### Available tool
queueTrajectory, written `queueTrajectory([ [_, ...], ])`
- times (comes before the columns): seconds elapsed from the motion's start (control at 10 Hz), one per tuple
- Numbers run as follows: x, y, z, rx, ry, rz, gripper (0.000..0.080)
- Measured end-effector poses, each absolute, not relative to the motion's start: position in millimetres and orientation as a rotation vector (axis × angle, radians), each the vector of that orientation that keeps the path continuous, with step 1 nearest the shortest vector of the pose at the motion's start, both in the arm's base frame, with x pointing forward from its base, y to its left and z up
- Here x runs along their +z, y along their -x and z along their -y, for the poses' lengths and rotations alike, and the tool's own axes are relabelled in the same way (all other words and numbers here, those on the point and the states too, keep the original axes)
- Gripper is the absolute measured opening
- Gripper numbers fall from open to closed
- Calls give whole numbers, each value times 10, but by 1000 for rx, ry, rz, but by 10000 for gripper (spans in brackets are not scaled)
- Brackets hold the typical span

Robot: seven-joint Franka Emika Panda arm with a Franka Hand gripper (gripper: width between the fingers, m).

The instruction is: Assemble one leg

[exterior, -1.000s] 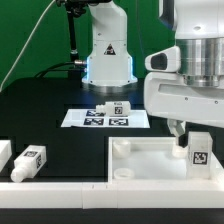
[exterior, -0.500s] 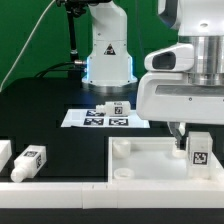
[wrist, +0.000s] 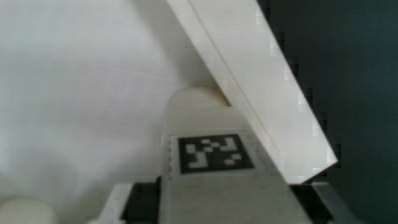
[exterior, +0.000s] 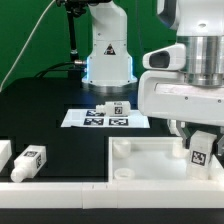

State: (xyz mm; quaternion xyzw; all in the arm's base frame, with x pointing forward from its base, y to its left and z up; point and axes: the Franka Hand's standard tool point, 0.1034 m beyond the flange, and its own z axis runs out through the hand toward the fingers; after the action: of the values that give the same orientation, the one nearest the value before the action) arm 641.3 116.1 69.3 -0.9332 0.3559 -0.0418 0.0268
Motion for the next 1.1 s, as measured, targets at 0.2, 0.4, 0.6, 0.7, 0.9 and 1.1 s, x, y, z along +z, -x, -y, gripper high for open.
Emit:
queueTrajectory([
  [0.2,692,-6410,-1154,-104,2697,-1469,286],
  [0.4,689,-6414,-1141,-68,2484,-1760,286],
  [0.6,686,-6414,-1163,0,2159,-2094,287],
  [0.7,683,-6419,-1156,8,2051,-2187,287],
  [0.9,684,-6421,-1151,17,1948,-2278,287],
  [1.1,685,-6423,-1146,26,1843,-2364,287],
])
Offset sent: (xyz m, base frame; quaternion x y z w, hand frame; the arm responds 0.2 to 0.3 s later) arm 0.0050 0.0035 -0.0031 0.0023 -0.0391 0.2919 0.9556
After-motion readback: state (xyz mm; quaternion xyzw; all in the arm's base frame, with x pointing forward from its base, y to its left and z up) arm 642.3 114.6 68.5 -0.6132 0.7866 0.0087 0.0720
